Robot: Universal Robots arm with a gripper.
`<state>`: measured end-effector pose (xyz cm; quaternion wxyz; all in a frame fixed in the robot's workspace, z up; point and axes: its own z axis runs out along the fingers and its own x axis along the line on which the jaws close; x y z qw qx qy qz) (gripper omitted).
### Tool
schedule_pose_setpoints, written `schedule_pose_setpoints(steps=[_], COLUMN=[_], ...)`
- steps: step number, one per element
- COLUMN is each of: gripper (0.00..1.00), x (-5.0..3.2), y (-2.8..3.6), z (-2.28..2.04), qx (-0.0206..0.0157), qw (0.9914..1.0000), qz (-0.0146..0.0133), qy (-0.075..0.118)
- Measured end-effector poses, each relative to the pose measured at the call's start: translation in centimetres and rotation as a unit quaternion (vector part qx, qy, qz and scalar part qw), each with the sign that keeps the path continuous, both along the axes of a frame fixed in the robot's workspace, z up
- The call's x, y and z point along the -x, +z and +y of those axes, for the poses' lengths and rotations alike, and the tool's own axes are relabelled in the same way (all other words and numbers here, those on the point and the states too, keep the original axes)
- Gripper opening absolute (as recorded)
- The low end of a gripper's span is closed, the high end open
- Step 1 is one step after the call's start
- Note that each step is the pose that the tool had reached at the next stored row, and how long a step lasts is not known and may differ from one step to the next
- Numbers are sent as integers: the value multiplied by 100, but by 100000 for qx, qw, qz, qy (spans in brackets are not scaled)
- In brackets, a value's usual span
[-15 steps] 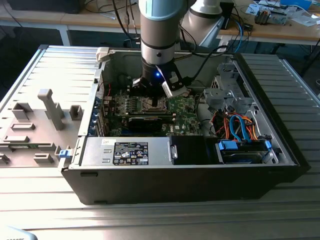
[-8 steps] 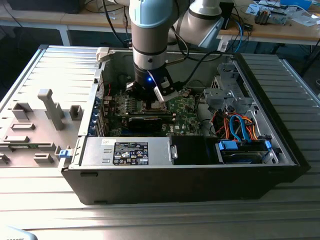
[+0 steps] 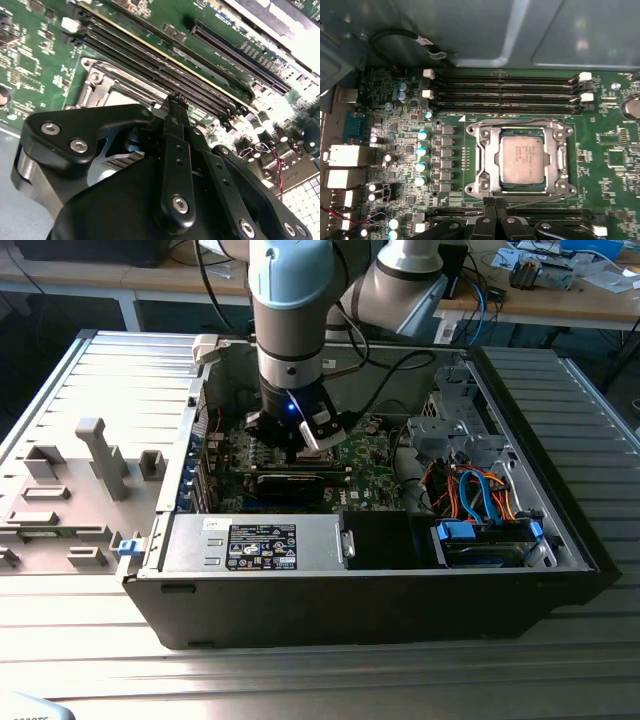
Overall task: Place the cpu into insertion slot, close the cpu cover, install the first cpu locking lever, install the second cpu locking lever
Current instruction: 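Install the second cpu locking lever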
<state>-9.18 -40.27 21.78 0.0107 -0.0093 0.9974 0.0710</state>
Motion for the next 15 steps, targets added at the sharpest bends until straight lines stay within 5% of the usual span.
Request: schedule_pose_setpoints(steps=[8,15], gripper=[11,11], x=[78,94], y=[-97,-118], z=[0,3], qx=[-143,-667], qw=[99998,99954], qz=[3,2], qy=[582,2962])
